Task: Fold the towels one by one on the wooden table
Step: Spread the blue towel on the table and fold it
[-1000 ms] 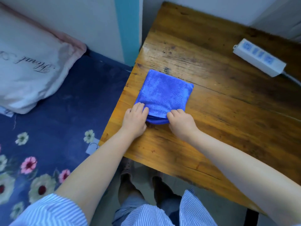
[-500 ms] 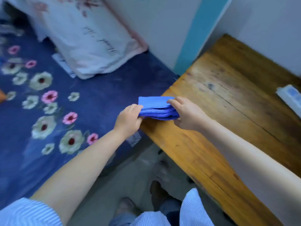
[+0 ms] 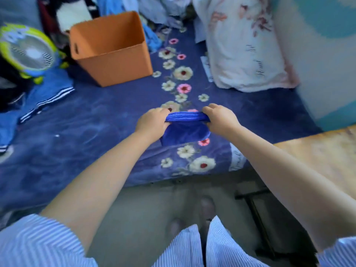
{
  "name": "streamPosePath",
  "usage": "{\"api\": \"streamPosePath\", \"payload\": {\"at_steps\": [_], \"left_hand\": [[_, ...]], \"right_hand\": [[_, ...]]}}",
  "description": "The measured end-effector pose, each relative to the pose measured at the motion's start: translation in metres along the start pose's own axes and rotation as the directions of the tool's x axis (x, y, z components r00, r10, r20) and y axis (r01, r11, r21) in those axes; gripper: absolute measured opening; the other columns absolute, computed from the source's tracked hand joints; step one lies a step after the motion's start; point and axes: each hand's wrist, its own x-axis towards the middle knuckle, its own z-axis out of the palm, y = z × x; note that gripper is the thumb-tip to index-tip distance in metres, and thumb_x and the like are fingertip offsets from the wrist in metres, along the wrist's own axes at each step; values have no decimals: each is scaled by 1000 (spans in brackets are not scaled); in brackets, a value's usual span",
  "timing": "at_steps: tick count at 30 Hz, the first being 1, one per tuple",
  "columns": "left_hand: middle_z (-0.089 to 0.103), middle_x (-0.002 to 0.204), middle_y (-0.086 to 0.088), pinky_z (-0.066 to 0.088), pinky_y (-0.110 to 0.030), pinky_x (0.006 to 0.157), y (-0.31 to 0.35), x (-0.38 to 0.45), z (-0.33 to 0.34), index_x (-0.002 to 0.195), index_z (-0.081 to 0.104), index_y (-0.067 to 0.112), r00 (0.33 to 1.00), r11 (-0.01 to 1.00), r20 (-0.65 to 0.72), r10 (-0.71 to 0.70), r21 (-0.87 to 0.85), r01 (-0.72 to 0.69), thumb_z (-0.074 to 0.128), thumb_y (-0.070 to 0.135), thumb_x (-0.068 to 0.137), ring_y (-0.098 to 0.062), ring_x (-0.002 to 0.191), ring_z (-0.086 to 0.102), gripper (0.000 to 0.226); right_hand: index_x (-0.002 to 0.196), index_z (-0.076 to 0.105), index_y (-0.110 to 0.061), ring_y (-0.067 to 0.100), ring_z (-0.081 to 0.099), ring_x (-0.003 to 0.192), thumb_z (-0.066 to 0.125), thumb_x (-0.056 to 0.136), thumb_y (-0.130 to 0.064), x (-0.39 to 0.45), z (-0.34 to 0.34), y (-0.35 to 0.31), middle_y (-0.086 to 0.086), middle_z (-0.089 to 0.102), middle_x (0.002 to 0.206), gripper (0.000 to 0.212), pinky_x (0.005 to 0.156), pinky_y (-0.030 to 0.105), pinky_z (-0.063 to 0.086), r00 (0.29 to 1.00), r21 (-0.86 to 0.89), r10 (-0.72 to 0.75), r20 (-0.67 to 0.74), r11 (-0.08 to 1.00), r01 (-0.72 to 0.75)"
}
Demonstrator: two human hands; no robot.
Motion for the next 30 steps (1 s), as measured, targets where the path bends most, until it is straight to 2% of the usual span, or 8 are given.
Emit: {"api": "streamPosePath", "payload": {"at_steps": [5, 10, 14, 19, 23, 25, 27, 30], "left_hand": [[57, 111, -10, 41, -38, 78, -75, -22, -18, 110, 54, 8, 991, 990, -23, -129, 49, 130, 48, 23, 94, -29, 107, 50, 24], [57, 108, -9, 40, -37, 76, -141, -5, -27, 107, 54, 7, 973, 972, 2, -229, 62, 229, 47, 21, 93, -28, 104, 50, 20], [58, 106, -9, 36, -33, 69, -189, 46, -38, 105, 54, 7, 960, 958, 12, -281, 57, 280, 46, 19, 93, -28, 102, 51, 18], [58, 105, -10, 37, -34, 70, -234, 114, -56, 105, 54, 7, 946, 946, -25, -325, -6, 324, 47, 16, 91, -28, 100, 52, 18], [57, 109, -9, 39, -33, 71, -270, 157, -66, 110, 54, 6, 935, 935, -35, -353, -52, 351, 47, 16, 92, -27, 104, 52, 22], [57, 108, -9, 39, -34, 70, -289, 177, -72, 109, 54, 6, 921, 918, -50, -386, -116, 379, 47, 16, 91, -28, 102, 52, 21], [58, 107, -11, 41, -35, 74, -310, 200, -79, 108, 56, 5, 901, 884, -83, -426, -249, 395, 49, 15, 91, -29, 101, 53, 21], [62, 106, -10, 42, -31, 78, -338, 230, -96, 112, 57, 6, 881, 799, -83, -465, -468, 378, 53, 13, 90, -27, 97, 56, 23]], "right_hand": [[116, 52, -9, 31, 53, 107, 51, 88, -15, 49, -3, -72, 11, 54, 115, 29, 74, 36, 45, 986, -39, -164, 23, 986, 165], [117, 51, -6, 31, 52, 107, 49, 90, -17, 117, -2, -123, 13, 53, 115, 29, 70, 36, 42, 957, -62, -283, 68, 956, 287], [117, 51, -4, 32, 52, 106, 50, 89, -15, 190, -6, -144, 15, 53, 115, 30, 72, 36, 42, 942, -33, -318, 105, 946, 323], [113, 52, -1, 35, 51, 104, 51, 86, -8, 274, -22, -157, 19, 53, 112, 28, 80, 43, 47, 935, 63, -341, 98, 940, 336], [113, 52, -1, 36, 52, 101, 51, 82, -5, 338, -28, -172, 20, 54, 109, 32, 80, 46, 48, 942, 115, -323, 87, 943, 313], [111, 52, 0, 35, 53, 97, 51, 81, -3, 364, -31, -181, 20, 56, 106, 31, 74, 39, 46, 955, 168, -291, 54, 946, 278], [109, 53, 3, 34, 54, 95, 51, 81, -2, 392, -37, -190, 20, 57, 105, 28, 67, 29, 35, 968, 236, -252, -3, 940, 245], [113, 52, 4, 32, 52, 101, 55, 82, -3, 426, -46, -201, 21, 56, 111, 32, 66, 17, 25, 982, 316, -175, -76, 929, 190]]}}
